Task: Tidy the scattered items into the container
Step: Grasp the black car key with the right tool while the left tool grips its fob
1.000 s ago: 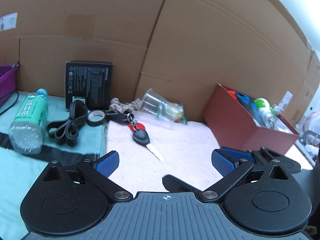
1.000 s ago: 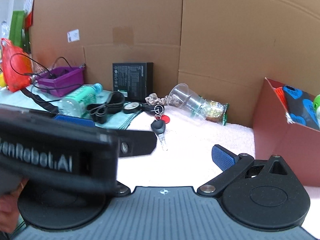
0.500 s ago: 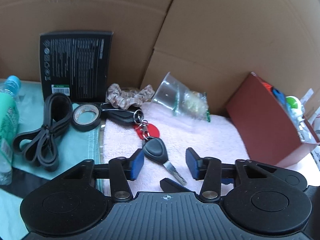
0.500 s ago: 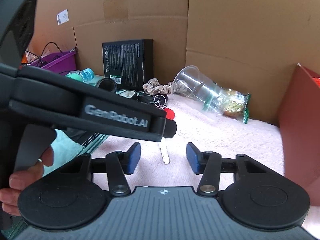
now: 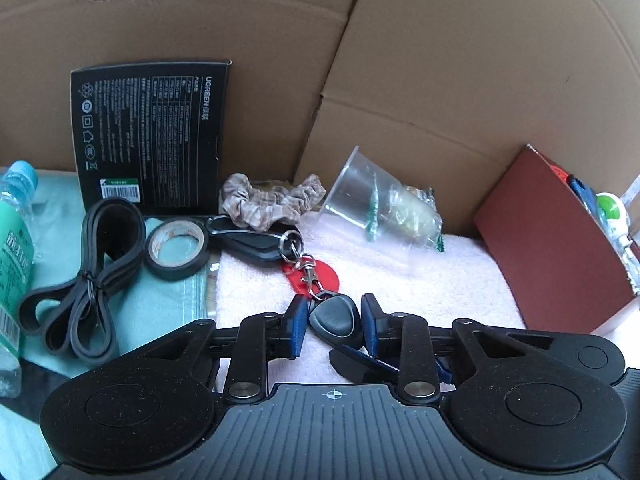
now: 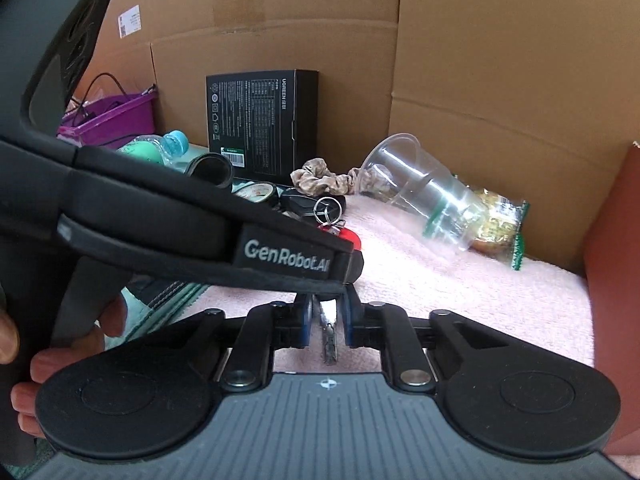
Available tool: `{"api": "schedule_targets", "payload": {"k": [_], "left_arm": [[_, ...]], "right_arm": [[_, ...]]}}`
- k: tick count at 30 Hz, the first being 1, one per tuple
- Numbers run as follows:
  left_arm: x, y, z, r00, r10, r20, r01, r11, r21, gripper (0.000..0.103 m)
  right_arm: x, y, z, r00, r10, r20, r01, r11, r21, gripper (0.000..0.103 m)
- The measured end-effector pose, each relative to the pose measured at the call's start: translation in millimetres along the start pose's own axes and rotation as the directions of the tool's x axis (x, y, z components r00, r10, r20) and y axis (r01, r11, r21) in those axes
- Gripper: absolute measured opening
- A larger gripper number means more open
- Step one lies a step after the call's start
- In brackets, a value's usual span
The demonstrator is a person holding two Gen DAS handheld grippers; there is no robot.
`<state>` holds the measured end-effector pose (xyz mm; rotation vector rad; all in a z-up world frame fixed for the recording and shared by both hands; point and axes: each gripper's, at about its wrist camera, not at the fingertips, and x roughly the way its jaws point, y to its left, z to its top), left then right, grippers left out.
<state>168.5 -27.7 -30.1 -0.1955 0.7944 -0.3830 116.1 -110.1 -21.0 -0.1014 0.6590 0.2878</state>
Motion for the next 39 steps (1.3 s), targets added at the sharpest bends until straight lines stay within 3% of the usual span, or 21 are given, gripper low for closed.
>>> {"api": "schedule_targets", "payload": {"k": [12, 21, 22, 23, 24, 26, 28, 30, 32, 39], "left_arm": [[-56, -43, -51, 0.997, -0.072, 0.017, 0.072, 0.997, 0.008, 0.027], [-80, -82, -112, 0.988, -0.14, -0.058, 0.142, 0.989, 0.032, 0.028], [-80, -86, -115, 0.987, -0.145, -0.063, 0.147, 0.988, 0.041, 0.031], [-82, -88, -118, 0.987, -0.146, -0.067, 0.149, 0.988, 0.047, 0.045], [-84, -89, -120, 0.988, -0.137, -0.065, 0.14, 0.989, 0.051, 0.046], [-89, -87, -121, 0.994, -0.094, -0.049, 0.096, 0.994, 0.047, 0.059], [-95, -81, -118, 0.999, -0.044, -0.013, 0.044, 0.999, 0.018, 0.079], [-98, -75, -111, 0.999, 0.03, 0.023, -0.029, 1.0, -0.012, 0.083], [-96, -71, -102, 0.998, 0.056, 0.03, -0.056, 0.998, -0.022, 0.083], [-69, -78, -81, 0.996, 0.092, 0.001, -0.092, 0.996, 0.004, 0.083]], "right_arm": [[-74, 1, -33, 0.999, 0.035, 0.036, -0.037, 0.999, 0.033, 0.016], [-142, 5, -89, 0.999, 0.031, 0.009, -0.031, 0.999, 0.038, 0.016], [-148, 6, -95, 1.0, 0.03, 0.005, -0.03, 0.999, 0.04, 0.016], [-153, 6, -101, 1.0, 0.03, 0.002, -0.03, 0.999, 0.044, 0.016], [-157, 6, -105, 1.0, 0.029, -0.001, -0.029, 0.998, 0.047, 0.016], [-159, 7, -109, 1.0, 0.015, -0.002, -0.015, 0.999, 0.044, 0.016], [-158, 9, -110, 1.0, -0.005, 0.008, 0.005, 0.999, 0.036, 0.026], [-157, 10, -109, 1.0, -0.008, 0.025, 0.008, 0.999, 0.033, 0.045], [-155, 13, -106, 0.999, -0.007, 0.041, 0.006, 1.0, 0.022, 0.051], [-138, 14, -99, 0.999, -0.004, 0.038, 0.003, 1.0, 0.022, 0.052]]}}
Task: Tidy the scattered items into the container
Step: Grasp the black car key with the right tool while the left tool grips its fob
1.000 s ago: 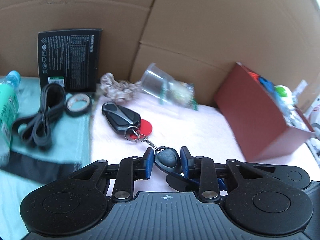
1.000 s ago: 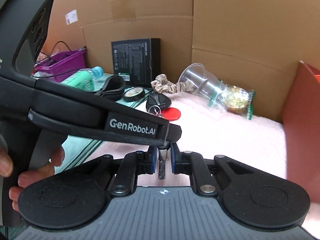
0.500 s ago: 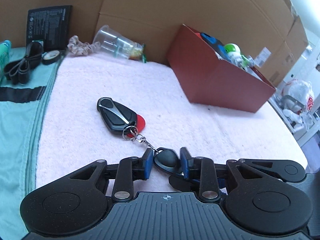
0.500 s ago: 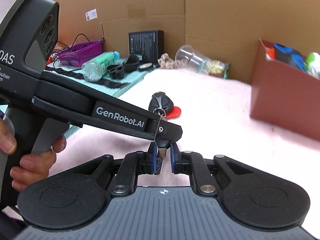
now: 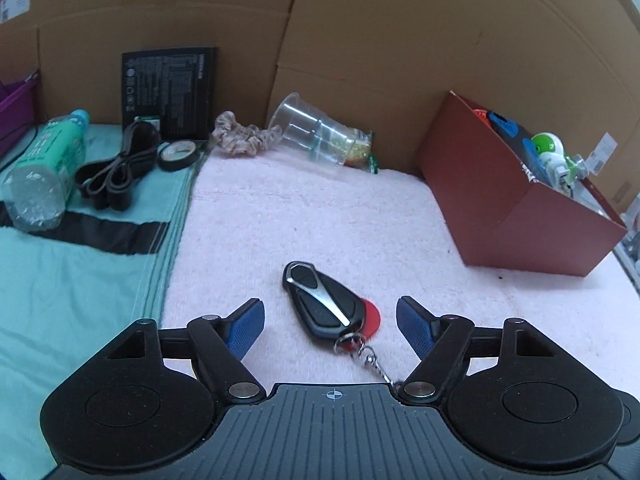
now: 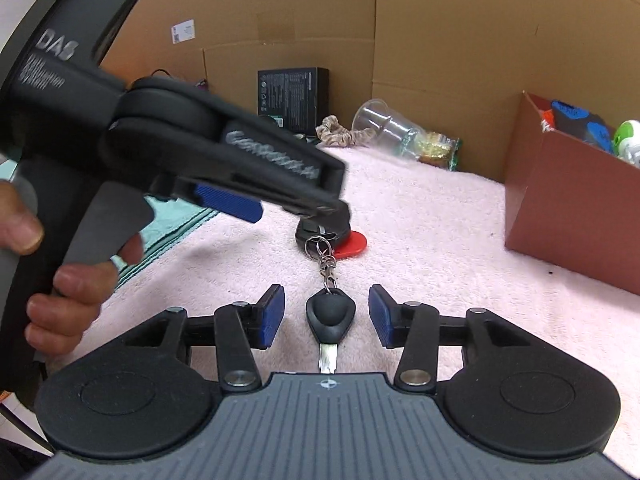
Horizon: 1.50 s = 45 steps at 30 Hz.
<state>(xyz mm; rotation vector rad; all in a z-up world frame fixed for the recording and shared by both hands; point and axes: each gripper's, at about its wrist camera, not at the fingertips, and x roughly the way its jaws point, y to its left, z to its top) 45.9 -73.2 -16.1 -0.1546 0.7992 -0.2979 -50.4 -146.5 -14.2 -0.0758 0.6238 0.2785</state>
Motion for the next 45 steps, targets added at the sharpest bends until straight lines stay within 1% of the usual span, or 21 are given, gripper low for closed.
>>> {"api": "schedule_targets", "payload": {"k": [4, 6, 8, 9, 10, 12, 13, 14, 15, 17, 18, 19, 23, 25, 27, 28, 30, 32, 37, 41, 45], "left_arm": [[21, -4, 6, 0.999, 0.028, -0.043, -0.027, 0.999, 0.02, 0.081], [27, -7, 7, 0.998, 0.047, -0.045, -0.045, 0.998, 0.041, 0.079], [28, -11, 7, 0.997, 0.07, -0.045, -0.066, 0.994, 0.082, 0.063], [27, -12, 7, 0.997, 0.066, -0.049, -0.061, 0.993, 0.096, 0.05], [26, -12, 6, 0.997, 0.048, -0.056, -0.042, 0.994, 0.1, 0.049], [23, -13, 3, 0.998, 0.035, -0.056, -0.029, 0.994, 0.104, 0.05], [24, -14, 2, 0.998, 0.038, -0.05, -0.032, 0.993, 0.111, 0.053], [25, -15, 2, 0.998, 0.04, -0.046, -0.034, 0.992, 0.118, 0.061], [26, -16, 2, 0.998, 0.041, -0.043, -0.036, 0.992, 0.125, 0.063], [28, -18, 2, 0.998, 0.046, -0.04, -0.04, 0.99, 0.132, 0.063], [27, -18, 2, 0.998, 0.05, -0.039, -0.044, 0.99, 0.136, 0.054], [27, -17, 2, 0.998, 0.051, -0.039, -0.045, 0.989, 0.137, 0.048], [24, -12, 1, 0.999, 0.035, -0.041, -0.03, 0.992, 0.119, 0.048], [24, -14, -1, 0.998, 0.042, -0.036, -0.037, 0.991, 0.127, 0.048], [24, -17, -2, 0.998, 0.053, -0.032, -0.048, 0.989, 0.141, 0.048], [24, -18, -3, 0.998, 0.056, -0.03, -0.051, 0.988, 0.146, 0.048], [24, -17, -3, 0.998, 0.054, -0.03, -0.049, 0.988, 0.145, 0.048], [22, -16, -3, 0.998, 0.048, -0.036, -0.043, 0.99, 0.132, 0.047], [11, -17, -6, 0.999, 0.019, -0.044, -0.014, 0.994, 0.106, 0.047], [-3, -27, -4, 1.0, -0.013, -0.02, 0.015, 0.994, 0.111, 0.047], [-19, -43, 5, 0.998, -0.063, 0.015, 0.061, 0.988, 0.141, 0.047]], "right_arm": [[7, -3, 0, 1.0, 0.004, -0.011, -0.004, 1.0, 0.008, 0.052], [10, -5, 0, 1.0, 0.008, -0.015, -0.008, 1.0, 0.011, 0.052], [12, -6, 0, 1.0, 0.01, -0.011, -0.009, 1.0, 0.013, 0.052], [13, -6, 0, 1.0, 0.01, -0.011, -0.01, 1.0, 0.014, 0.052], [12, -6, 0, 1.0, 0.01, -0.012, -0.01, 1.0, 0.012, 0.052], [10, -4, -1, 1.0, 0.009, -0.015, -0.009, 1.0, -0.005, 0.043], [10, -3, -1, 1.0, 0.011, -0.016, -0.011, 1.0, -0.014, 0.043], [10, -2, -1, 1.0, 0.011, -0.016, -0.011, 1.0, -0.017, 0.043], [11, -3, -1, 1.0, 0.011, -0.015, -0.011, 1.0, -0.015, 0.044], [13, -3, 1, 1.0, 0.008, -0.013, -0.008, 1.0, -0.005, 0.045], [14, -2, 1, 1.0, 0.006, -0.014, -0.007, 1.0, -0.005, 0.045], [14, -1, 2, 1.0, 0.004, -0.015, -0.005, 1.0, -0.01, 0.045], [9, 2, -1, 1.0, -0.004, -0.023, 0.004, 1.0, -0.024, 0.042], [4, 1, -3, 1.0, -0.014, -0.024, 0.013, 1.0, -0.017, 0.045], [1, 1, -6, 1.0, -0.018, -0.02, 0.017, 1.0, -0.016, 0.044], [0, 1, -7, 1.0, -0.016, -0.017, 0.016, 1.0, -0.011, 0.042], [0, 2, -8, 1.0, -0.01, -0.012, 0.01, 1.0, -0.003, 0.032], [-1, 5, -9, 1.0, -0.02, -0.009, 0.02, 1.0, -0.015, 0.032], [-8, 7, -9, 1.0, 0.001, -0.005, -0.001, 1.0, 0.027, 0.032], [-20, 2, -4, 0.999, -0.006, 0.033, 0.005, 0.999, 0.046, 0.032], [-37, -4, 2, 0.996, -0.026, 0.081, 0.021, 0.998, 0.06, 0.032]]}}
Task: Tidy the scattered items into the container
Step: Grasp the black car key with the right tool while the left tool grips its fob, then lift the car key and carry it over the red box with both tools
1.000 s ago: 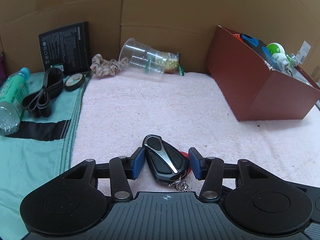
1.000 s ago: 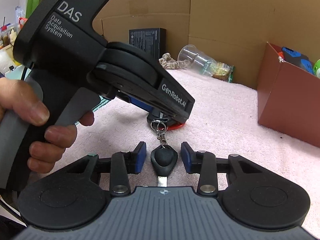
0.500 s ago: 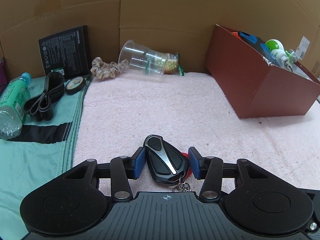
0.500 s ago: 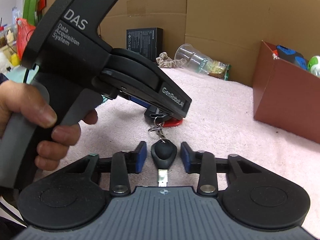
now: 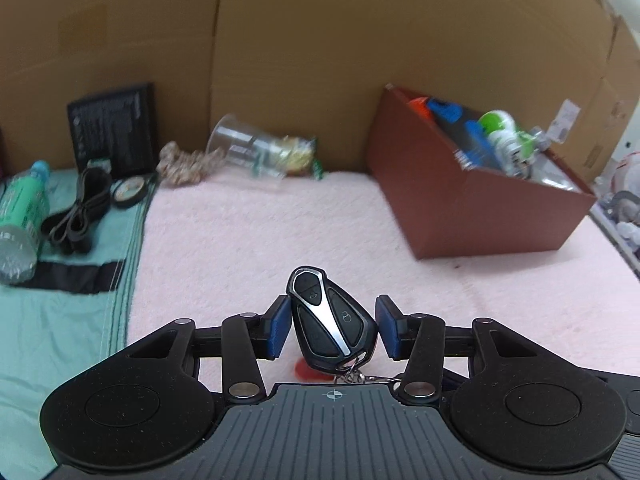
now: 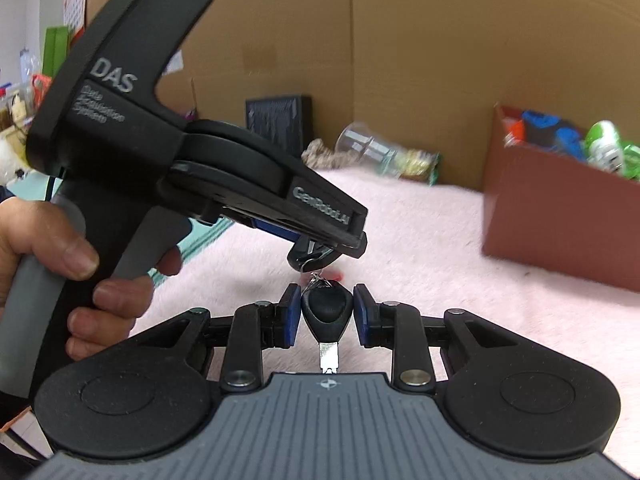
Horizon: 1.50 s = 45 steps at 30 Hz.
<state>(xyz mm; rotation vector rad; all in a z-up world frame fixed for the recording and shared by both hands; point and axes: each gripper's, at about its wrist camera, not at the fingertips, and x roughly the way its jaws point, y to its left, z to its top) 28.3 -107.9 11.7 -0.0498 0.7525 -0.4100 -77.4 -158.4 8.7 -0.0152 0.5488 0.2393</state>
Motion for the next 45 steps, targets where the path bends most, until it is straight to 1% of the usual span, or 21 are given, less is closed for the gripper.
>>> {"api": "schedule_targets", "payload": {"k": [8, 10, 11, 12, 15, 17, 20, 21, 22, 23, 24, 25, 29, 32, 33, 36, 38, 40, 42, 44, 45], "left_arm": [[-14, -45, 35, 0.994, -0.085, 0.069, 0.079, 0.993, 0.086, 0.046], [-15, -57, 46, 0.991, -0.105, 0.085, 0.095, 0.99, 0.107, 0.028], [-14, -63, 52, 0.989, -0.12, 0.083, 0.111, 0.988, 0.109, 0.026], [-12, -68, 58, 0.987, -0.135, 0.082, 0.125, 0.986, 0.109, 0.019], [-3, -84, 75, 0.984, -0.158, 0.083, 0.147, 0.981, 0.13, 0.018], [5, -94, 83, 0.982, -0.171, 0.074, 0.159, 0.976, 0.149, 0.011], [16, -102, 83, 0.982, -0.18, 0.05, 0.17, 0.972, 0.161, 0.01], [19, -102, 80, 0.982, -0.186, 0.04, 0.178, 0.971, 0.161, 0.021], [22, -100, 75, 0.982, -0.184, 0.031, 0.177, 0.972, 0.156, 0.035], [26, -97, 69, 0.985, -0.172, 0.024, 0.167, 0.975, 0.146, 0.038], [31, -94, 64, 0.987, -0.162, 0.012, 0.159, 0.978, 0.137, 0.053], [35, -89, 57, 0.986, -0.165, -0.003, 0.164, 0.978, 0.13, 0.064], [53, -68, 28, 0.983, -0.178, -0.048, 0.182, 0.976, 0.119, 0.066], [62, -69, 3, 0.973, -0.213, -0.091, 0.226, 0.961, 0.16, 0.067], [65, -74, -3, 0.969, -0.224, -0.099, 0.239, 0.954, 0.181, 0.07], [68, -90, -14, 0.968, -0.242, -0.065, 0.251, 0.94, 0.233, 0.082], [69, -100, -16, 0.962, -0.27, -0.038, 0.271, 0.929, 0.252, 0.084], [71, -109, -15, 0.949, -0.311, -0.049, 0.312, 0.912, 0.264, 0.085], [73, -120, -16, 0.943, -0.329, -0.058, 0.332, 0.901, 0.281, 0.085], [78, -128, -18, 0.945, -0.322, -0.062, 0.325, 0.893, 0.311, 0.081], [81, -131, -19, 0.943, -0.325, -0.073, 0.331, 0.89, 0.315, 0.067]], "right_arm": [[-29, -24, 22, 0.992, -0.057, 0.111, 0.055, 0.998, 0.022, 0.032], [-34, -34, 28, 0.987, -0.079, 0.137, 0.075, 0.997, 0.034, 0.032], [-37, -39, 31, 0.985, -0.089, 0.15, 0.084, 0.996, 0.039, 0.032], [-39, -44, 35, 0.982, -0.098, 0.162, 0.093, 0.995, 0.044, 0.032], [-49, -63, 42, 0.973, -0.131, 0.191, 0.122, 0.991, 0.061, 0.032], [-56, -71, 45, 0.965, -0.162, 0.204, 0.151, 0.986, 0.069, 0.032], [-50, -95, 53, 0.96, -0.196, 0.198, 0.182, 0.98, 0.086, 0.032], [-56, -95, 50, 0.96, -0.203, 0.191, 0.189, 0.978, 0.091, 0.032], [-60, -94, 46, 0.96, -0.209, 0.187, 0.194, 0.976, 0.094, 0.032], [-62, -95, 40, 0.959, -0.216, 0.182, 0.201, 0.975, 0.098, 0.032], [-63, -97, 35, 0.959, -0.221, 0.176, 0.205, 0.973, 0.103, 0.032], [-63, -100, 32, 0.96, -0.223, 0.169, 0.205, 0.972, 0.113, 0.032], [-69, -111, 20, 0.96, -0.235, 0.151, 0.211, 0.964, 0.16, 0.032], [-73, -119, 17, 0.96, -0.245, 0.139, 0.218, 0.959, 0.182, 0.032], [-67, -124, 16, 0.96, -0.245, 0.136, 0.218, 0.958, 0.185, 0.032], [-55, -132, 16, 0.961, -0.244, 0.129, 0.218, 0.958, 0.188, 0.032], [-52, -133, 17, 0.963, -0.24, 0.124, 0.215, 0.959, 0.186, 0.032], [-52, -131, 16, 0.964, -0.237, 0.121, 0.213, 0.96, 0.18, 0.032], [-54, -129, 17, 0.965, -0.236, 0.119, 0.213, 0.961, 0.177, 0.032], [-55, -129, 18, 0.964, -0.236, 0.12, 0.213, 0.961, 0.178, 0.032], [-56, -129, 18, 0.964, -0.238, 0.122, 0.214, 0.961, 0.177, 0.032]]}}
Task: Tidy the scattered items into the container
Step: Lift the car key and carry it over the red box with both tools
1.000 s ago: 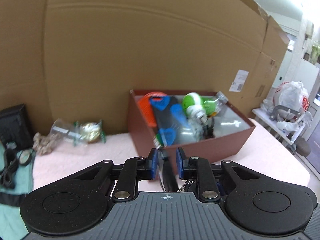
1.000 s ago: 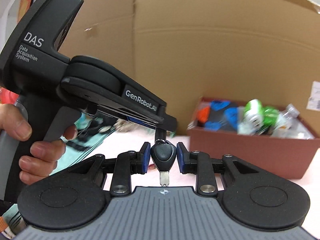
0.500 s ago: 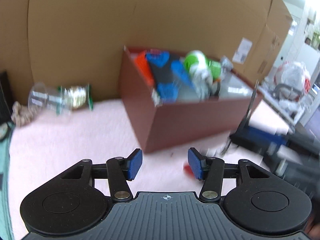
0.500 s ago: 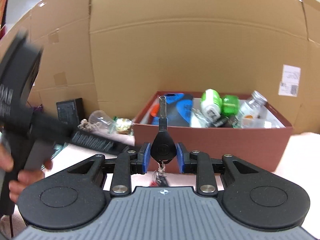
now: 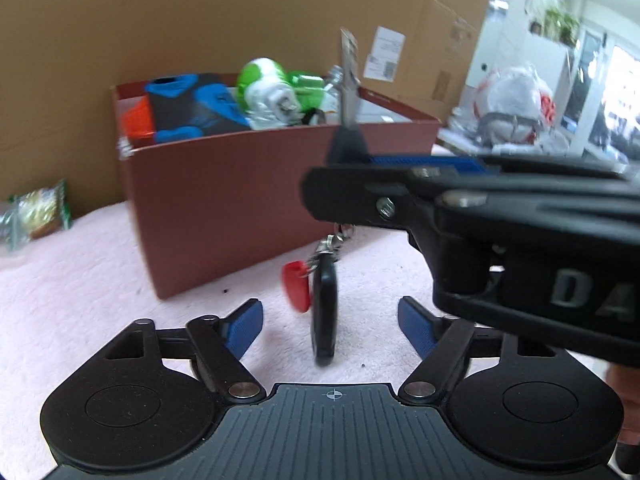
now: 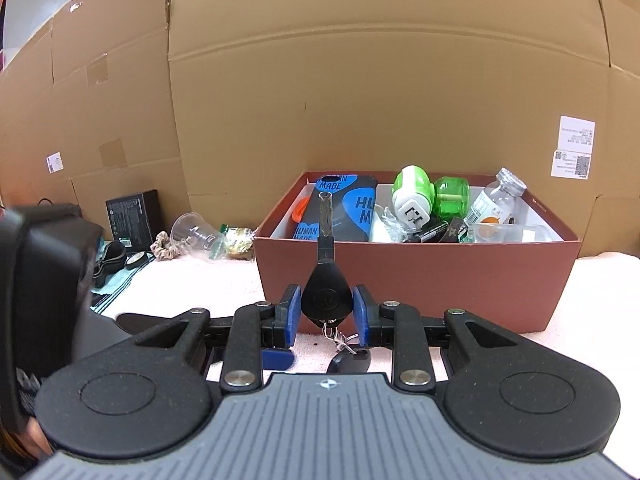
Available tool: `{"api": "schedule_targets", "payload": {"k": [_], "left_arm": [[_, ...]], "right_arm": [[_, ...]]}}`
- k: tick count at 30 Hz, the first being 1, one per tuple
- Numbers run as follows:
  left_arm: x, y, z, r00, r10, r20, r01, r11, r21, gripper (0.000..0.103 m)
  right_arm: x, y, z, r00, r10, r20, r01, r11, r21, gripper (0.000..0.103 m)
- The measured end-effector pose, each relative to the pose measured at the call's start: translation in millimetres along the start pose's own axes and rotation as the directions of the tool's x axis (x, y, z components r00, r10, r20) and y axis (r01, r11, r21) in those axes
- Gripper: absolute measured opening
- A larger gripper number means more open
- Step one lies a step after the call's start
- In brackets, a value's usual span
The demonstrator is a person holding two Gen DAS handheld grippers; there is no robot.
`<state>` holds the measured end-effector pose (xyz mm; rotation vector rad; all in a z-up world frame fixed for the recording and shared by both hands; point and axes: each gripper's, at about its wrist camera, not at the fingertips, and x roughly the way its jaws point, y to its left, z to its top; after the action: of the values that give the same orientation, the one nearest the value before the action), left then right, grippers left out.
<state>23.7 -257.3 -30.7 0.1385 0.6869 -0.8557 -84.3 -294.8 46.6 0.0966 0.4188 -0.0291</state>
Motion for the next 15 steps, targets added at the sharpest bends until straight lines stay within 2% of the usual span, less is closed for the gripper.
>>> {"api": "schedule_targets", "payload": {"k": [1, 2, 3, 10, 15], "left_arm": [[3, 1, 0, 1.0, -0.016, -0.014, 0.016, 1.0, -0.012, 0.046], [6, 4, 1, 0.999, -0.031, -0.029, 0.03, 0.999, -0.033, 0.037], [9, 6, 1, 0.998, -0.042, -0.039, 0.04, 0.998, -0.048, 0.017], [-1, 4, 3, 1.0, -0.021, -0.007, 0.021, 0.999, -0.032, 0.014], [-17, 1, 20, 0.999, -0.008, 0.038, 0.009, 1.0, -0.018, 0.014]], "right_arm": [[-1, 0, 0, 1.0, 0.001, 0.003, -0.001, 1.0, -0.002, 0.032], [-2, 1, 1, 1.0, -0.001, 0.007, 0.001, 1.0, -0.002, 0.032], [-4, 1, 1, 1.0, -0.004, 0.01, 0.004, 1.0, -0.004, 0.032], [-11, -1, 4, 1.0, 0.0, 0.027, 0.0, 1.0, -0.004, 0.032], [-16, -8, 15, 0.998, 0.009, 0.056, -0.009, 1.0, 0.002, 0.032]]}}
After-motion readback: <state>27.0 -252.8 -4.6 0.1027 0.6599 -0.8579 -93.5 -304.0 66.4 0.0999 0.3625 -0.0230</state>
